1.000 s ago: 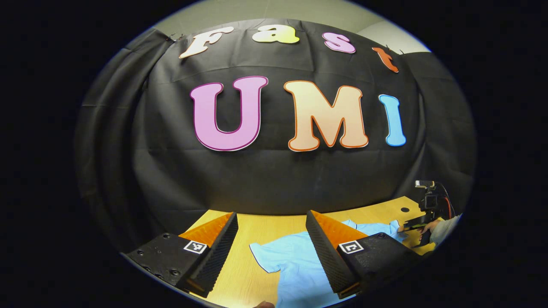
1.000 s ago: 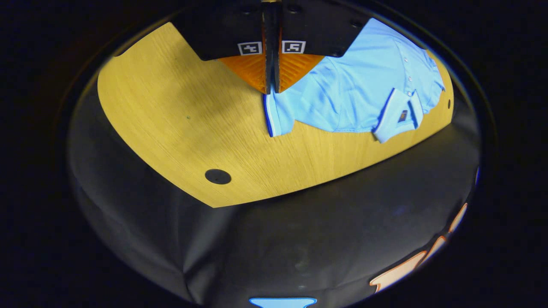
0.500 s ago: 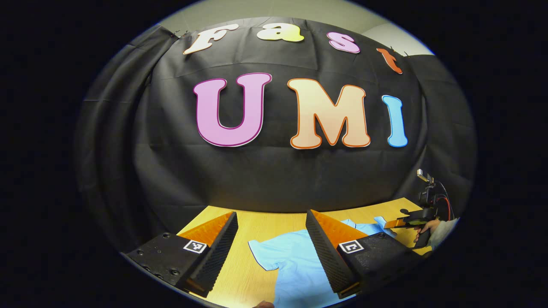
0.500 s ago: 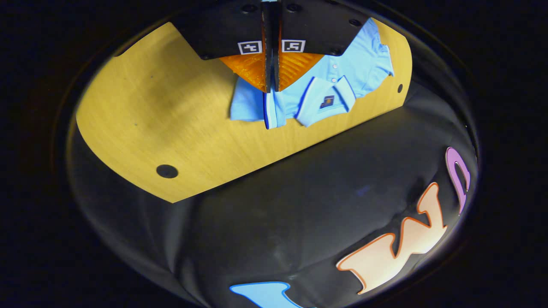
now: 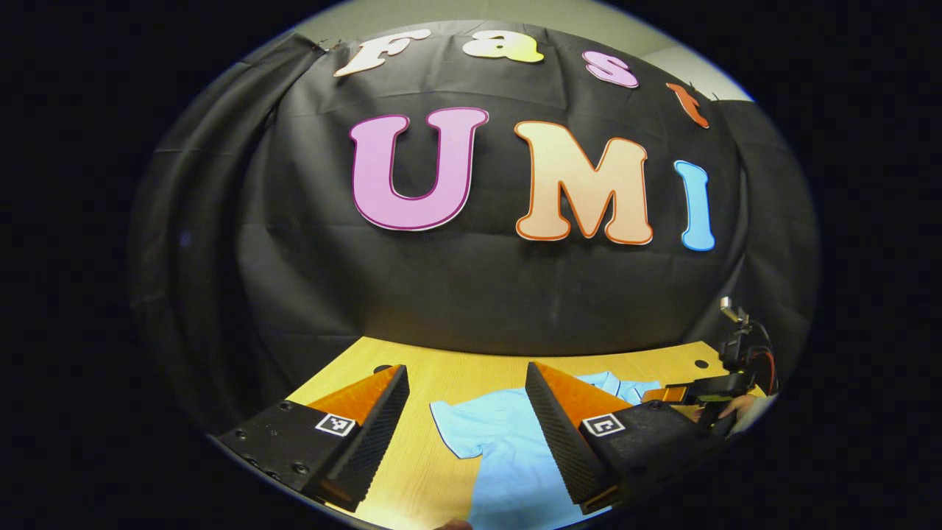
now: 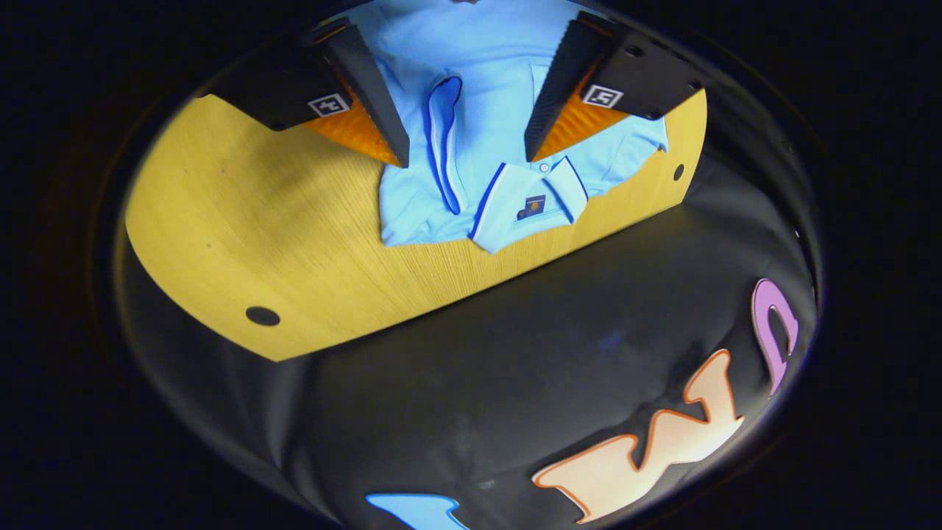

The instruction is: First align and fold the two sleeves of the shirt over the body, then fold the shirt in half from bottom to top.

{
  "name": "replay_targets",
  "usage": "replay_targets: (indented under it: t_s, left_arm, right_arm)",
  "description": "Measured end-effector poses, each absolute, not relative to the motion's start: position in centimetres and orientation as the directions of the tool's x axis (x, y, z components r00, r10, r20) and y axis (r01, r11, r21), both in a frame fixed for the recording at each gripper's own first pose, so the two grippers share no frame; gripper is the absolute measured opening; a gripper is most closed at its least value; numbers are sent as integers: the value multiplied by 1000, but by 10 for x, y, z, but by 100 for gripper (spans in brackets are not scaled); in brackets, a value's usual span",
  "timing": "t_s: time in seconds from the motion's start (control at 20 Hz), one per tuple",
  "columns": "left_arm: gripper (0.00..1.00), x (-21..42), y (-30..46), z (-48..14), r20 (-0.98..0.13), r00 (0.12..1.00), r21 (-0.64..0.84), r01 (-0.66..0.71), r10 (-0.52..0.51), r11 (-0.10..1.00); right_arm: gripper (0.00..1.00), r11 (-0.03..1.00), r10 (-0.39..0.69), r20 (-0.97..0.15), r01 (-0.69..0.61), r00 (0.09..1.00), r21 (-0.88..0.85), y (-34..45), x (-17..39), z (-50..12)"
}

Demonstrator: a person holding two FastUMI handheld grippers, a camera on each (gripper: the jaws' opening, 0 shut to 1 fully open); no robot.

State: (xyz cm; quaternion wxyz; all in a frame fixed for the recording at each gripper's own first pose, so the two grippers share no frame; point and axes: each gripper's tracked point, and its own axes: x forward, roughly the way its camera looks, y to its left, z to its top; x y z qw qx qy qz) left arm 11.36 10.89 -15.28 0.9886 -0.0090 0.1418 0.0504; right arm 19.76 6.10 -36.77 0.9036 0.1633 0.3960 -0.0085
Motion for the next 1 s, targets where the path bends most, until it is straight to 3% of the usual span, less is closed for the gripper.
replay_targets:
  t_s: [0.05, 0.45, 1.0]
  left_arm:
    - [95, 119, 111, -159, -285, 953, -1, -109, 104, 994]
    - [95, 168, 125, -243, -380, 916, 3, -135, 126, 991]
    - [95, 198, 145, -374, -603, 776, 45, -201, 187, 979]
  right_arm:
    - [95, 948, 116, -704, 133, 701, 289, 60, 193, -356]
    - [97, 966, 61, -665, 123, 744, 226, 12, 134, -302]
    - [97, 962, -63, -695, 229, 716, 148, -53, 76, -298]
